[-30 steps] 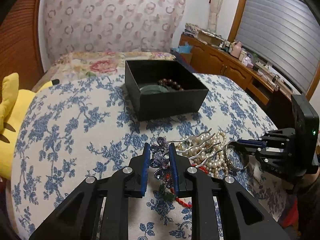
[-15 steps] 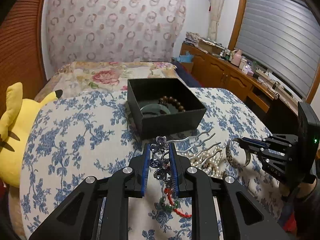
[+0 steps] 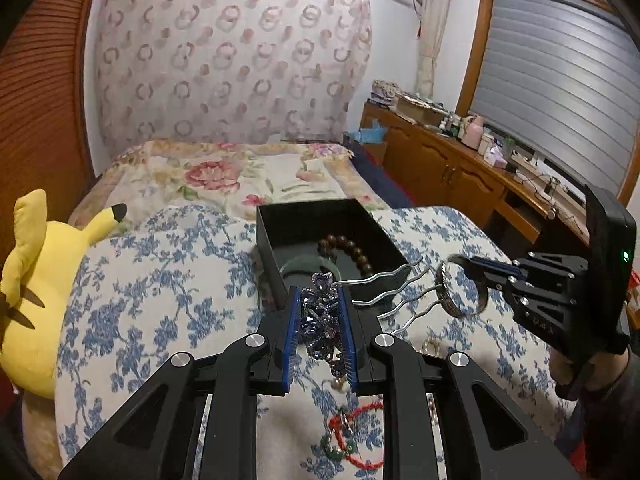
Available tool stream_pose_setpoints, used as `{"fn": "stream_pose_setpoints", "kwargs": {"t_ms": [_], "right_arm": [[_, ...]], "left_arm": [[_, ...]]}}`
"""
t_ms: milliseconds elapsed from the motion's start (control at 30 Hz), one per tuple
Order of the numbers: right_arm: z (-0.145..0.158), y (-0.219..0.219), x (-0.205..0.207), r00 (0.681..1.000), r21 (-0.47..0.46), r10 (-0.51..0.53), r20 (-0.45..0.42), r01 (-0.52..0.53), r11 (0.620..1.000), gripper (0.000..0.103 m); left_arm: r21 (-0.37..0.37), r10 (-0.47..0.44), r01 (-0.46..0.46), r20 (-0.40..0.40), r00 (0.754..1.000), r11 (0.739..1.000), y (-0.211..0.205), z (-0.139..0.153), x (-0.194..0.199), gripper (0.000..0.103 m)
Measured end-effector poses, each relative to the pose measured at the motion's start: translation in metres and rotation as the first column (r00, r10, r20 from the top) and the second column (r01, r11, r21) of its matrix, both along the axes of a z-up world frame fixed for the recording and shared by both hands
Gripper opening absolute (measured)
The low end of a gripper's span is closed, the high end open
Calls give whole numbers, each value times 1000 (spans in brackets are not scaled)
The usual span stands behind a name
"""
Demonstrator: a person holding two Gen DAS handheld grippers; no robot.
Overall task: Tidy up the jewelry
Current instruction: 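Carry the silver bangle and purple pendant into the black box and release both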
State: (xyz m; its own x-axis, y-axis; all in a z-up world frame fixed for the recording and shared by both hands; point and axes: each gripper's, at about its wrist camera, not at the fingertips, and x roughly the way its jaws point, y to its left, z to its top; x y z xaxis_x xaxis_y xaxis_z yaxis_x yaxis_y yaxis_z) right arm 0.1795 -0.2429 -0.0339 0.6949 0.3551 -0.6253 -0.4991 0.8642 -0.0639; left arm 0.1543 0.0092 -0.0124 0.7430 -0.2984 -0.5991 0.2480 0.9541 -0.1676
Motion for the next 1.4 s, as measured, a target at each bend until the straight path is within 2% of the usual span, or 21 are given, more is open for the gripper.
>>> {"fn": "stream_pose_setpoints", "kwargs": {"t_ms": [267, 600, 700, 767, 933, 1067, 1400], "right_arm": [[4, 23, 46, 999, -3, 51, -9, -51, 999, 5], [-12, 48, 90, 994, -21, 91, -59, -93, 995, 5], [-18, 54, 93, 991, -25, 105, -78, -108, 994, 6], [-21, 57, 92, 988, -18, 122, -90, -124, 992, 11], [-18, 54, 89, 987, -3, 131, -94, -132, 991, 11], [-7, 38, 83, 991, 26, 113, -77, -112, 993, 11], [-1, 1, 79, 998, 17, 45, -42, -44, 999, 11]], "left_arm": [[-16, 38, -38, -6, 999, 999, 15, 3, 23, 17], [-46, 47, -48, -32, 998, 998, 26, 2, 54, 18], [-43, 48, -50, -43, 998, 998, 28, -1, 60, 18], [-43, 45, -47, -50, 998, 998, 29, -3, 63, 18], [-44, 31, -34, -66, 997, 998, 26, -8, 70, 18], [-38, 12, -15, -80, 997, 999, 18, -11, 76, 18], [22, -32, 35, -114, 993, 999, -10, -19, 92, 18]]}}
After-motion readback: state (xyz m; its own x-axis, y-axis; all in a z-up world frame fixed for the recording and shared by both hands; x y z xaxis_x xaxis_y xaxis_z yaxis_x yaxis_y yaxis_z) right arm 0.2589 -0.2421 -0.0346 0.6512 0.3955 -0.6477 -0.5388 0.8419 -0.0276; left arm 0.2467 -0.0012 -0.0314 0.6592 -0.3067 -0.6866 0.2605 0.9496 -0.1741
